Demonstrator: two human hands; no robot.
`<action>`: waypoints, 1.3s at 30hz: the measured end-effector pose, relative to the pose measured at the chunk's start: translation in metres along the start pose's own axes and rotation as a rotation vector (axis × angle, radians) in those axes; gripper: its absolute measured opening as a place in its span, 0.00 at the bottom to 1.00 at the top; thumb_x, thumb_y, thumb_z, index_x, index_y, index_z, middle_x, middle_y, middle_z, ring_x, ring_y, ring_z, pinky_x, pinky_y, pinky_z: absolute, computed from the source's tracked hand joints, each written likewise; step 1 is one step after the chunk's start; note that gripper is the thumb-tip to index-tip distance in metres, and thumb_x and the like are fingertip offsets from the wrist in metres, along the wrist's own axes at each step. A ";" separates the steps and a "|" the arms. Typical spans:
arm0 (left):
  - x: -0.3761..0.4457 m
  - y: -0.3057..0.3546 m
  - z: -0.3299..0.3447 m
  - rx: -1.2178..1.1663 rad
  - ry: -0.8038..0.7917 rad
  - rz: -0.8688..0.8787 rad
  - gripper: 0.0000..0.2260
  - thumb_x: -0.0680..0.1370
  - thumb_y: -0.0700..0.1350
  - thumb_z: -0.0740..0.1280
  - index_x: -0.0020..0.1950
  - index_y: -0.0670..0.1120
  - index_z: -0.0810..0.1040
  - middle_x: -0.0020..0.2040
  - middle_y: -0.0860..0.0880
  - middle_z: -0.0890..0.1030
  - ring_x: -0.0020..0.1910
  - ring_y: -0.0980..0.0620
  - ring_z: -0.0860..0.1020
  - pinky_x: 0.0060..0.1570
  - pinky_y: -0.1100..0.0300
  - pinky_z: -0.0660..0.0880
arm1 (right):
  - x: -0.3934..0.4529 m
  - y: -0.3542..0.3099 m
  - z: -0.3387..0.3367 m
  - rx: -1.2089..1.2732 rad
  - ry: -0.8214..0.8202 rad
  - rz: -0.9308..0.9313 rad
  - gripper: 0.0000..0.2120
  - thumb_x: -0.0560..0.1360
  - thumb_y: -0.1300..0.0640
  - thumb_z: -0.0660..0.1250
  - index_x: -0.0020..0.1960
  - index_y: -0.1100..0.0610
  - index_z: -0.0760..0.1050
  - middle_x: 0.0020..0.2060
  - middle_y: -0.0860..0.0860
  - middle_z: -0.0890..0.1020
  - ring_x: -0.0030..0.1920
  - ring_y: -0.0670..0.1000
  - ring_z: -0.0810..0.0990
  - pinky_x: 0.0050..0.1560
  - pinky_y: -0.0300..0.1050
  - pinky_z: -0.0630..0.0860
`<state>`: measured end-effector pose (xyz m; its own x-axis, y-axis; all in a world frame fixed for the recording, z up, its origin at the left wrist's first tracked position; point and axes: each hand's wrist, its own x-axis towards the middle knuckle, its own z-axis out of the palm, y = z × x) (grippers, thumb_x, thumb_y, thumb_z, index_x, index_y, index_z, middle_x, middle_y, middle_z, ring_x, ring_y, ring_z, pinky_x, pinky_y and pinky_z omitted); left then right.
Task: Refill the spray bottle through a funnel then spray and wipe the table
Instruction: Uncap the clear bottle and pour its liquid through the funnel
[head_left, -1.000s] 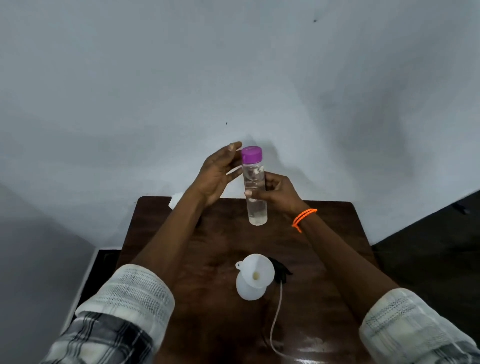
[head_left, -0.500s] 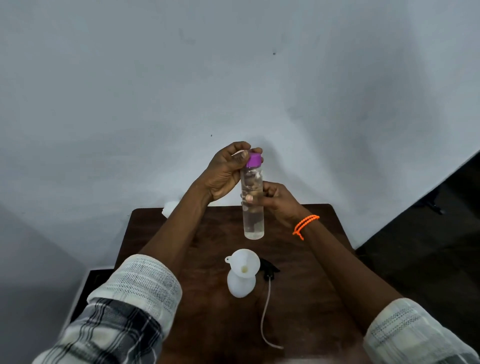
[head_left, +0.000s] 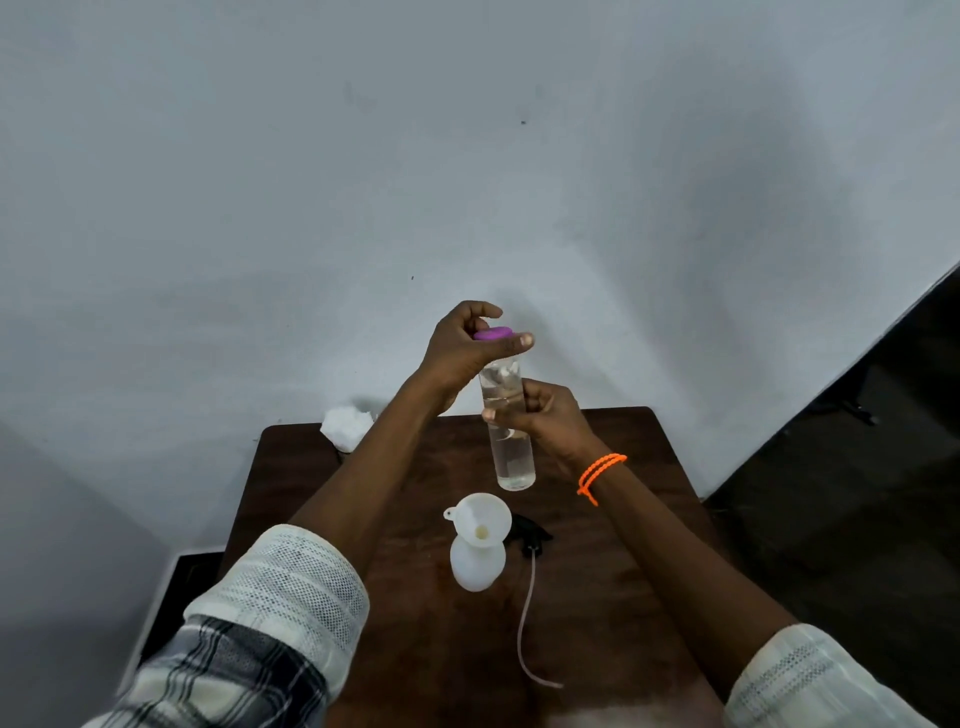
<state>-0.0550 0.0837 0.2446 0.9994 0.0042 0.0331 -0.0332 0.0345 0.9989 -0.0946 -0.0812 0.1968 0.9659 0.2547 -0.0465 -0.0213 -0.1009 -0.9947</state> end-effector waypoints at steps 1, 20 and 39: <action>-0.001 0.000 0.002 -0.047 -0.031 -0.021 0.30 0.63 0.53 0.82 0.62 0.49 0.78 0.50 0.48 0.76 0.48 0.52 0.79 0.49 0.61 0.77 | -0.002 0.000 0.000 0.009 0.006 -0.001 0.13 0.68 0.60 0.81 0.52 0.59 0.85 0.48 0.58 0.88 0.51 0.60 0.86 0.60 0.59 0.80; -0.017 -0.014 -0.001 -0.093 -0.123 0.007 0.34 0.68 0.40 0.81 0.72 0.49 0.74 0.58 0.45 0.81 0.57 0.49 0.82 0.55 0.58 0.79 | -0.023 0.003 -0.010 -0.066 0.040 -0.026 0.13 0.67 0.59 0.81 0.51 0.58 0.85 0.46 0.55 0.88 0.51 0.60 0.86 0.58 0.60 0.81; -0.017 -0.026 0.004 -0.187 -0.205 -0.010 0.22 0.74 0.39 0.75 0.67 0.45 0.79 0.61 0.44 0.84 0.63 0.46 0.81 0.64 0.52 0.76 | -0.022 0.010 -0.007 -0.097 0.035 -0.022 0.14 0.67 0.59 0.82 0.51 0.57 0.85 0.45 0.57 0.88 0.49 0.61 0.86 0.53 0.59 0.82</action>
<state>-0.0712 0.0783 0.2181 0.9789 -0.1986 0.0485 -0.0042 0.2176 0.9760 -0.1142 -0.0941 0.1880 0.9744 0.2241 -0.0202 0.0230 -0.1884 -0.9818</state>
